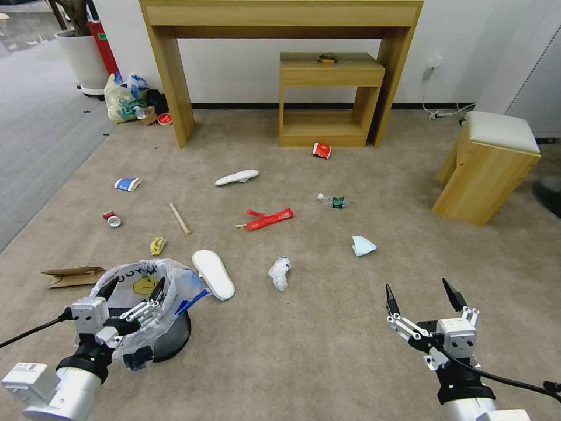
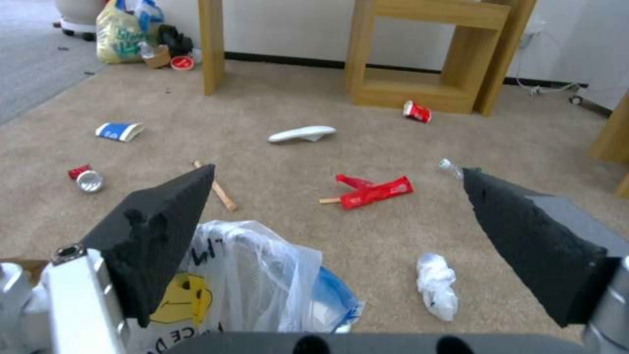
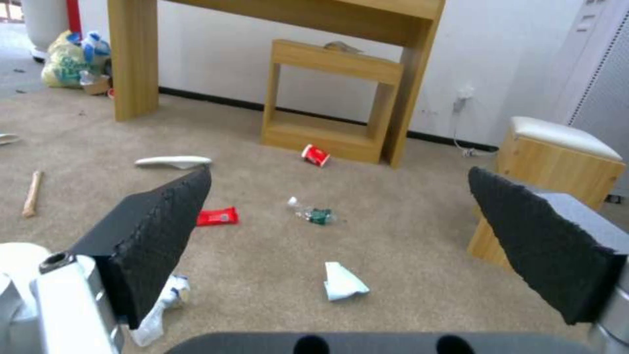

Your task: Pick up the trash bin and place the garbage on the floor into it.

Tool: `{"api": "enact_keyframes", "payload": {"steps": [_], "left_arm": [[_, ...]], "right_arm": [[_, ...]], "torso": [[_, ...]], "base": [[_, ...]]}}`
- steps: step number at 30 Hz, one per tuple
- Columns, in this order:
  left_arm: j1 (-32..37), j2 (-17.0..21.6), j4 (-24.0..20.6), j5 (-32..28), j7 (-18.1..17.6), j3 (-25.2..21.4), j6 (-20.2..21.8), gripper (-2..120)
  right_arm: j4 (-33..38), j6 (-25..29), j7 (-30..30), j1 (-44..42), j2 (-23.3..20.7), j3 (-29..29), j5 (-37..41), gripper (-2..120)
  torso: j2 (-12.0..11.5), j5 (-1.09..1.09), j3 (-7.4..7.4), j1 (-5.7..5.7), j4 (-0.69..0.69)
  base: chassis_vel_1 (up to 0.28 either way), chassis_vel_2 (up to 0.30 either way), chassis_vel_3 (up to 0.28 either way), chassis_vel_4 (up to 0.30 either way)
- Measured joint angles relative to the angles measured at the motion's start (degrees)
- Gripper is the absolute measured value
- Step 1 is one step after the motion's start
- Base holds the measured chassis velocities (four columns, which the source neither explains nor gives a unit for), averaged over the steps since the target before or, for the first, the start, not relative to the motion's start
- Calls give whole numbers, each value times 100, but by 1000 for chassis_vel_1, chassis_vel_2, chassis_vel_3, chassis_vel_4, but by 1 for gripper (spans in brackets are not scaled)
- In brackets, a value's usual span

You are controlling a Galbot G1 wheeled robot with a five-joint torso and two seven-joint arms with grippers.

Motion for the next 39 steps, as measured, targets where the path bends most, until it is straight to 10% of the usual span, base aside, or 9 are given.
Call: {"api": "enact_keyframes", "payload": {"steps": [13, 28, 39], "left_arm": [[-179, 321, 76, -247, -74, -192, 438, 100], [-1358, 1949, 1249, -1652, -557, -558, 2516, 100], [-1864, 3184, 2433, -2128, -374, -609, 3079, 100]], "right_arm": [[-39, 42, 44, 20, 33, -1, 4, 100], [-119, 171, 42, -153, 11, 78, 298, 100], [-89, -201, 1, -18, 2, 114, 608, 100]], "torso": [[0, 0, 0, 0, 1], [0, -1, 0, 0, 1], [0, 0, 0, 0, 0]], "base": [[0, 0, 0, 0], [0, 0, 0, 0], [0, 0, 0, 0]]}}
